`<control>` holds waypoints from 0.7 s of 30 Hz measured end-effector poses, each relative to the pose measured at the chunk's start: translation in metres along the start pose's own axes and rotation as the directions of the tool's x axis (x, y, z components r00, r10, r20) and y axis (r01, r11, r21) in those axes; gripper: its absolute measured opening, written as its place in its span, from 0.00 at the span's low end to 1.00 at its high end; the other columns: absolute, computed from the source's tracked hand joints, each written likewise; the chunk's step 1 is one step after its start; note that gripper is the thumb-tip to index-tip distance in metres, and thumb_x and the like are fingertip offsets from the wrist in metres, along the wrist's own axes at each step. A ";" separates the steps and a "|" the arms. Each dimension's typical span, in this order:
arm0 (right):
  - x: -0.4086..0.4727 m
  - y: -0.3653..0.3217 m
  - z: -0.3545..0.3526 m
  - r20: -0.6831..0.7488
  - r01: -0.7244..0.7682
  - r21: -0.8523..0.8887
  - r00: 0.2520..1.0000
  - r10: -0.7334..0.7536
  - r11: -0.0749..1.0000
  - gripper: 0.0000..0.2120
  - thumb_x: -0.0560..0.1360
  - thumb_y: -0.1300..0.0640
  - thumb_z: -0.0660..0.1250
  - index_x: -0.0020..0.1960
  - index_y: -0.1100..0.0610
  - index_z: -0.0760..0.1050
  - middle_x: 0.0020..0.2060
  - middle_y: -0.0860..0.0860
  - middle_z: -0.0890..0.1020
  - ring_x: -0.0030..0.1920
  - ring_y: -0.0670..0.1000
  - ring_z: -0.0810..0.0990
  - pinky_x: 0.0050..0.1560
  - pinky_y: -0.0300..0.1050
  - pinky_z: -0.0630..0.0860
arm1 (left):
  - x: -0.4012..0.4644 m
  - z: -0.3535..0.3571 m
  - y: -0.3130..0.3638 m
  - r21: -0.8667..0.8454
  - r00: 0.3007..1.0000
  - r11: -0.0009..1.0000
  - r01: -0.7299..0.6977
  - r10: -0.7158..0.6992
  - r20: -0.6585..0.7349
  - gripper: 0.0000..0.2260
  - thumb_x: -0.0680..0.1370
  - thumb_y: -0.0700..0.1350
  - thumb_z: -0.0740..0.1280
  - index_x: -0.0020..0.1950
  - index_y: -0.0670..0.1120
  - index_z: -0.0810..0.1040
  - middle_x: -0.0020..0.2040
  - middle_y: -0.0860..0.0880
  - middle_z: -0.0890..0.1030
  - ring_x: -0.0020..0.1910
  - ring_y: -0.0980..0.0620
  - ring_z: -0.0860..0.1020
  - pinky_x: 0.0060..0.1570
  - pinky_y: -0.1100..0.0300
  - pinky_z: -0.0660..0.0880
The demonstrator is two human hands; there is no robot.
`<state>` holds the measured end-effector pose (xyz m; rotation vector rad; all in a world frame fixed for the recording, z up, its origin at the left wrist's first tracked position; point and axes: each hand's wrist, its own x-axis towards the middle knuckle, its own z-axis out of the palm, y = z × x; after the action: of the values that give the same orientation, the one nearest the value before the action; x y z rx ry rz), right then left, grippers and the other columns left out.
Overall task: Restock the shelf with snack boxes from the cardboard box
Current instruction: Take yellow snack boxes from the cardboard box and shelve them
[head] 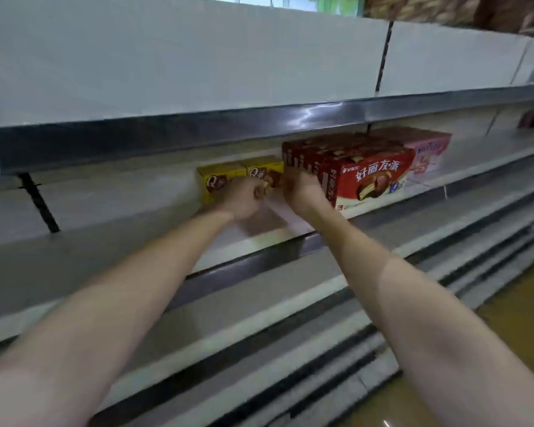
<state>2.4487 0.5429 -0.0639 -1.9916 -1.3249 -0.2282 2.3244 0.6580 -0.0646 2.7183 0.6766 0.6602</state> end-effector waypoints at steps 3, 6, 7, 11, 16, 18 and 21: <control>-0.031 0.000 -0.021 -0.138 -0.064 0.056 0.988 0.071 0.996 0.07 0.74 0.55 0.70 0.46 0.60 0.80 0.42 0.55 0.81 0.41 0.55 0.78 0.40 0.44 0.69 | -0.002 0.008 0.038 -0.086 0.996 0.994 -0.062 0.068 0.066 0.05 0.74 0.38 0.67 0.43 0.47 0.80 0.43 0.46 0.82 0.43 0.46 0.78 0.41 0.54 0.74; -0.067 0.009 -0.042 -0.280 -0.159 -0.014 0.948 0.149 0.987 0.04 0.73 0.62 0.68 0.48 0.62 0.78 0.44 0.56 0.79 0.45 0.56 0.77 0.43 0.44 0.67 | -0.014 0.021 0.079 -0.230 0.986 0.964 -0.136 0.155 0.069 0.07 0.74 0.40 0.66 0.36 0.48 0.74 0.37 0.47 0.80 0.40 0.44 0.79 0.35 0.52 0.69; -0.081 0.015 -0.048 -0.326 -0.211 -0.008 0.925 0.197 0.977 0.04 0.73 0.65 0.65 0.47 0.62 0.77 0.45 0.56 0.79 0.45 0.57 0.77 0.42 0.43 0.67 | -0.022 0.024 0.094 -0.261 0.974 0.945 -0.196 0.218 0.058 0.06 0.74 0.40 0.66 0.37 0.49 0.75 0.37 0.48 0.80 0.40 0.46 0.79 0.35 0.54 0.69; -0.170 0.038 -0.074 -0.392 -0.436 -0.048 0.836 0.385 0.898 0.05 0.73 0.63 0.65 0.46 0.59 0.78 0.43 0.54 0.81 0.45 0.54 0.78 0.46 0.45 0.73 | -0.067 0.053 0.156 -0.308 0.893 0.881 -0.360 0.421 0.161 0.07 0.76 0.41 0.64 0.39 0.49 0.75 0.38 0.48 0.79 0.38 0.49 0.76 0.36 0.54 0.70; -0.317 0.051 -0.090 -0.389 -0.699 -0.063 0.674 0.628 0.712 0.06 0.75 0.64 0.64 0.48 0.60 0.79 0.44 0.54 0.81 0.45 0.54 0.78 0.44 0.43 0.71 | -0.147 0.127 0.215 -0.395 0.762 0.818 -0.418 0.553 0.338 0.05 0.77 0.38 0.63 0.43 0.44 0.77 0.43 0.43 0.80 0.45 0.44 0.78 0.38 0.59 0.64; -0.372 0.051 -0.089 -0.404 -0.778 -0.070 0.595 0.695 0.625 0.07 0.73 0.64 0.65 0.48 0.60 0.80 0.44 0.56 0.82 0.46 0.57 0.79 0.46 0.45 0.73 | -0.182 0.153 0.229 -0.413 0.691 0.791 -0.452 0.603 0.398 0.05 0.77 0.39 0.63 0.48 0.44 0.79 0.48 0.43 0.81 0.48 0.44 0.79 0.41 0.58 0.71; -0.449 0.044 -0.084 -0.445 -0.868 -0.026 0.454 0.771 0.496 0.07 0.72 0.66 0.67 0.48 0.60 0.80 0.45 0.58 0.83 0.47 0.57 0.80 0.51 0.46 0.73 | -0.236 0.185 0.255 -0.468 0.578 0.739 -0.485 0.673 0.462 0.05 0.76 0.42 0.65 0.49 0.49 0.79 0.47 0.46 0.83 0.48 0.45 0.80 0.48 0.51 0.79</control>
<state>2.3011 0.1508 -0.2517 -2.4107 0.0576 -0.2903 2.3243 0.2965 -0.2206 2.5853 -0.4911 -0.0600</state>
